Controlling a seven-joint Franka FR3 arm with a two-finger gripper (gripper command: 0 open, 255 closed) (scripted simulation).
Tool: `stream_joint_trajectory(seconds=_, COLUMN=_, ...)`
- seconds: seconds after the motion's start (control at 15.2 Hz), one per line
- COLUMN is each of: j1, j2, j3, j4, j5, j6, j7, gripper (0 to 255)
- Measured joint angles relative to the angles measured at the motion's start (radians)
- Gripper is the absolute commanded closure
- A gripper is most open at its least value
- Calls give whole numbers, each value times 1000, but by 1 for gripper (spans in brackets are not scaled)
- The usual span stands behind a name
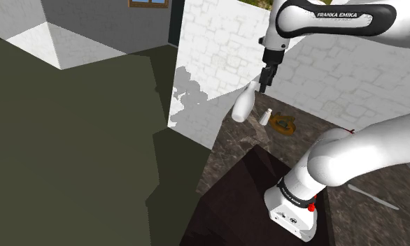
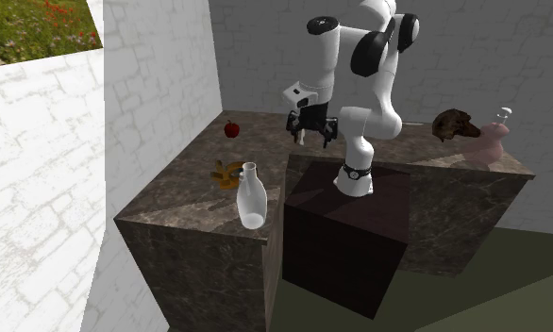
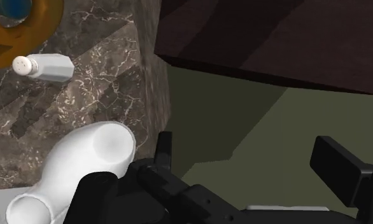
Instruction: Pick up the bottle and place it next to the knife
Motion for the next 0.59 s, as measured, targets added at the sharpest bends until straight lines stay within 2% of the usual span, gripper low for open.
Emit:
stream_joint_trajectory(seconds=0.33, j1=-11, j2=161, j3=-87, j4=92, j5=-6, j6=83, j7=-113, gripper=0)
stream_joint_trajectory(seconds=0.59, j1=-18, j2=314, j3=-149, j4=206, j5=22, j6=130, j7=-212, gripper=0)
